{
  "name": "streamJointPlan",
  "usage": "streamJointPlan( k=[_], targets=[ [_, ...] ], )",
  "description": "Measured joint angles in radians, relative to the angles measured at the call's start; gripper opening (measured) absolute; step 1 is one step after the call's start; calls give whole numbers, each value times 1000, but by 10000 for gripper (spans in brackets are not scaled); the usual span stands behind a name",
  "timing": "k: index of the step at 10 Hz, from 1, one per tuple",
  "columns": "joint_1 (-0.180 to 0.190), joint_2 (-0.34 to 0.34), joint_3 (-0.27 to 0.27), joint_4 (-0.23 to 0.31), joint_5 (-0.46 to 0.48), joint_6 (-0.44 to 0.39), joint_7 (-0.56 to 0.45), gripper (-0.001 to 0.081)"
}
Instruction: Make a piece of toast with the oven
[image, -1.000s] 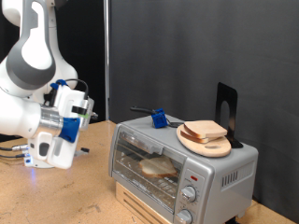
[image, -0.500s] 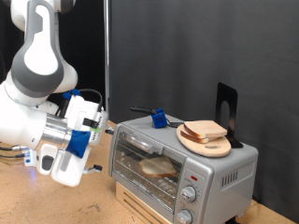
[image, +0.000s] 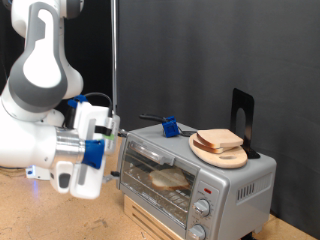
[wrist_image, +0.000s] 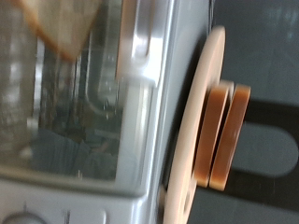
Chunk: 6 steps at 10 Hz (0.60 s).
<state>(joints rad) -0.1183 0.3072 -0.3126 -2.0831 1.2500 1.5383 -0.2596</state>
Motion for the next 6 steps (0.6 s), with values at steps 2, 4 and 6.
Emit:
streamJointPlan(
  k=[2,4,6],
  targets=[
    [1,70,20,69,72,33,-2,801],
    [0,95,26,93,87,40,-3,801],
    [-16,114,31,118,111,-85,39,801]
  ],
)
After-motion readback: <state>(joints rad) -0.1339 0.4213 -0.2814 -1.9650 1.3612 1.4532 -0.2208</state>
